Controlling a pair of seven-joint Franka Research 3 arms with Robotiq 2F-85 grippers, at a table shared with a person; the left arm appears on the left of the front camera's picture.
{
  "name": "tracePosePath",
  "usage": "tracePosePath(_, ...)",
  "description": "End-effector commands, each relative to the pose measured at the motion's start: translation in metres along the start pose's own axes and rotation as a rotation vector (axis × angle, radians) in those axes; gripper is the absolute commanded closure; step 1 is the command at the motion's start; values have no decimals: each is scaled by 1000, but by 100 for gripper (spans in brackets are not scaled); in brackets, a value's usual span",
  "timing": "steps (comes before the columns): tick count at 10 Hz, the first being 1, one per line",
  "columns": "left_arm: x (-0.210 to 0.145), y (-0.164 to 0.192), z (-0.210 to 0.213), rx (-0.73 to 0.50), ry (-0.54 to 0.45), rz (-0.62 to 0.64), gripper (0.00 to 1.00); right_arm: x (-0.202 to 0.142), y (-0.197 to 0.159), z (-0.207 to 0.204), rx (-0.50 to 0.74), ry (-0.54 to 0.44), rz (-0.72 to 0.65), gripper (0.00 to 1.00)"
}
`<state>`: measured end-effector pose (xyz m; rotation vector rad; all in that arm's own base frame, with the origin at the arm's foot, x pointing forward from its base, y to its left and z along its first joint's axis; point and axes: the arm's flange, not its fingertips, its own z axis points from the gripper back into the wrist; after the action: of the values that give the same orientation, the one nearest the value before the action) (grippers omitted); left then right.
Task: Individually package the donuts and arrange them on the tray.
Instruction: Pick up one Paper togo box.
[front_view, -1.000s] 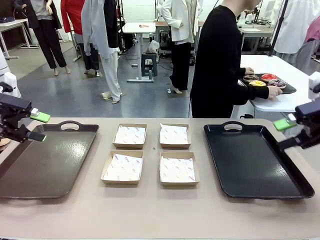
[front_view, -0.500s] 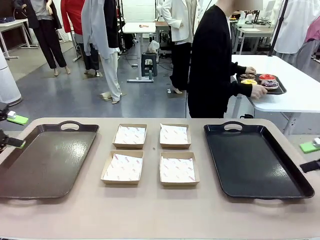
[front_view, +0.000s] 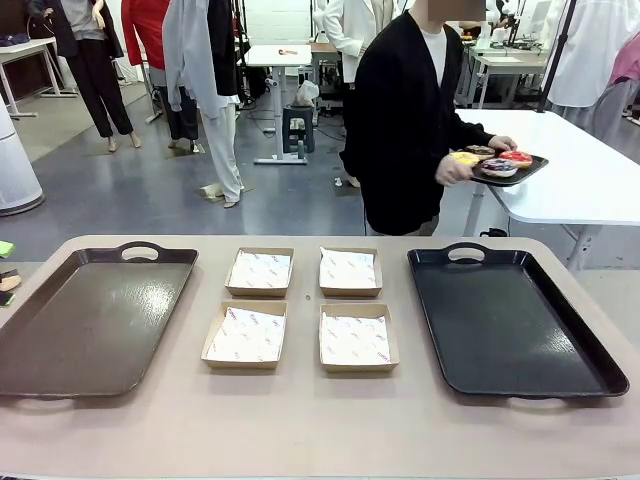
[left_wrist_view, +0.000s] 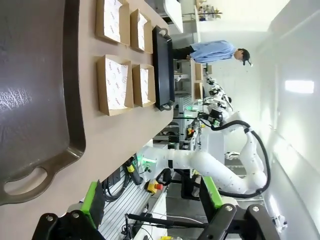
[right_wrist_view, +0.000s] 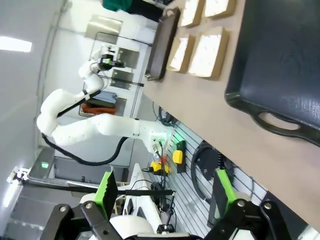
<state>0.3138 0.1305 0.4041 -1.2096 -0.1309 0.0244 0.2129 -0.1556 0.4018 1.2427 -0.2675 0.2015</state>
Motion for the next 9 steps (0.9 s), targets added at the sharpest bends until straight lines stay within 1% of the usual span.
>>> tracePosePath(1,4,23,15,-100,-3,4,0,-30,1,-29,41,5,40,0)
tracePosePath(3,4,35,20,-115,-8,24,0,-26,0,-33,66,5,56,0)
tracePosePath(5,2,29,19,-101,-16,11,0,-23,2,-40,77,22,48,0)
tracePosePath(6,-1,37,16,-95,-4,45,0,-7,2,-2,56,15,37,0)
tracePosePath(9,-1,37,16,-95,-4,45,0,-7,2,-2,56,15,37,0)
